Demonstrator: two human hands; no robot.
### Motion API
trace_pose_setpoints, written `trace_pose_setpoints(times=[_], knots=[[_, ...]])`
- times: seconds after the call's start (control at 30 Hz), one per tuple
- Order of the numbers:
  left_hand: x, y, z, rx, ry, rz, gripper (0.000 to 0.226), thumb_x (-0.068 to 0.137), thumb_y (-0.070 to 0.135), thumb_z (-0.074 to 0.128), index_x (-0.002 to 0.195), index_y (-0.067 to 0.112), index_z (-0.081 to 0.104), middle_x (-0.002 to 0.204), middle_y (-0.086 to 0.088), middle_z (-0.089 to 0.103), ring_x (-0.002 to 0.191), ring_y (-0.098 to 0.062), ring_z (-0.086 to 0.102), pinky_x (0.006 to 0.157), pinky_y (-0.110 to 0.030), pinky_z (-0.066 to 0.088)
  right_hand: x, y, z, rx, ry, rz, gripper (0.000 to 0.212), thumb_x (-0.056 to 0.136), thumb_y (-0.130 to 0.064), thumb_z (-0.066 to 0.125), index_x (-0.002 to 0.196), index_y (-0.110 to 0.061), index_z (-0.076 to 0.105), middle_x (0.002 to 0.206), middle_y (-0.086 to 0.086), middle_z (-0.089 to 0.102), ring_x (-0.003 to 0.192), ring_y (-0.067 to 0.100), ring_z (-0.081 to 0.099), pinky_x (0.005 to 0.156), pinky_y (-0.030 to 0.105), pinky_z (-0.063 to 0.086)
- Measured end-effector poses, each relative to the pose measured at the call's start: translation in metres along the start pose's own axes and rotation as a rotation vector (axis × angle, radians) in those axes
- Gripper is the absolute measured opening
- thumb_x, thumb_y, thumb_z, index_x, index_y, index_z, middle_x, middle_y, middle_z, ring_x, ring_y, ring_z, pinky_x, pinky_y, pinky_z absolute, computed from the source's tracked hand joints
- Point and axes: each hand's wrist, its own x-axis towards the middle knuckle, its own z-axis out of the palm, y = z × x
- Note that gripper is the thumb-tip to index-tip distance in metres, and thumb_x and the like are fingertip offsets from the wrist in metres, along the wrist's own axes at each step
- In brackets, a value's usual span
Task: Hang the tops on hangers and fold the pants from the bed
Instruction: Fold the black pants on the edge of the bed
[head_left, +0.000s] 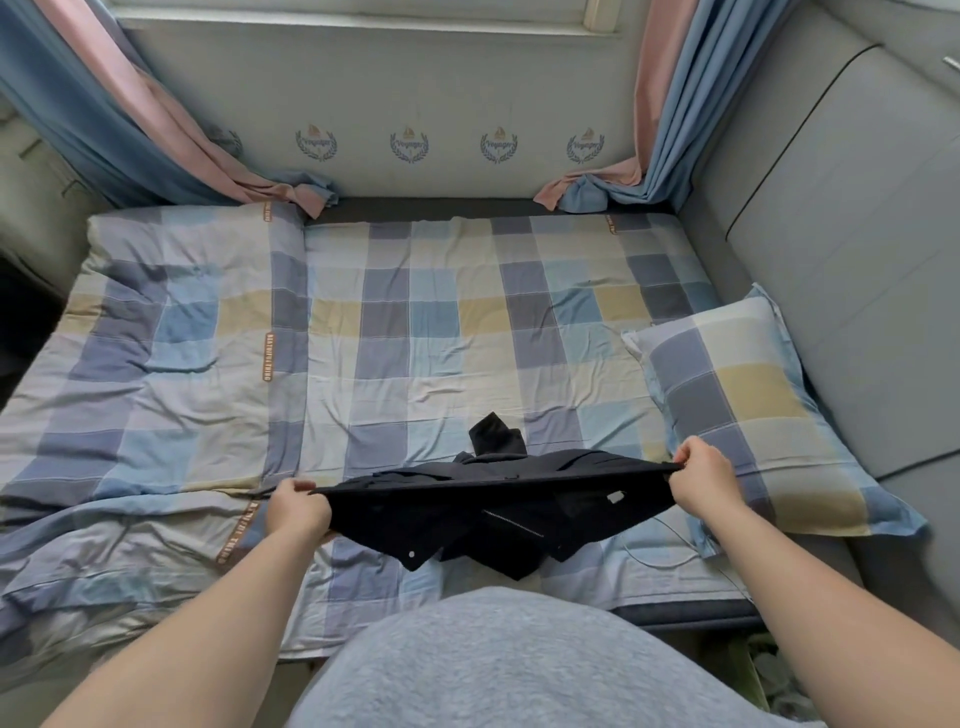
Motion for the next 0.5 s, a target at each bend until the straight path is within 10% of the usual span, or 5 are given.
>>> trace_pose_setpoints(times=[0.2, 0.5], knots=[[0.005, -0.004, -0.006, -0.387, -0.315, -0.379, 0.031, 0.099, 0.005, 0.030, 0.092, 0.006, 0.059, 0.076, -0.013, 0.055, 0.058, -0.022, 0.057, 0.077, -0.042, 0.051, -0.010, -0.001, 0.009, 0.739, -0.313, 0.249, 0.047, 0.089, 0.012, 0.030, 0.089, -0.014, 0.070, 0.088, 0.014, 0.061, 0.066, 0.025, 0.052, 0.045, 0.021, 0.043], [0.005, 0.009, -0.014, -0.669, -0.530, -0.505, 0.018, 0.096, 0.014, 0.043, 0.096, 0.002, 0.057, 0.090, -0.018, 0.069, 0.090, -0.028, 0.065, 0.079, -0.039, 0.049, -0.013, -0.012, 0.007, 1.137, -0.471, 0.324, 0.015, 0.094, 0.000, 0.056, 0.085, -0.011, 0.053, 0.078, 0.013, 0.054, 0.066, 0.023, 0.055, 0.050, 0.025, 0.058]])
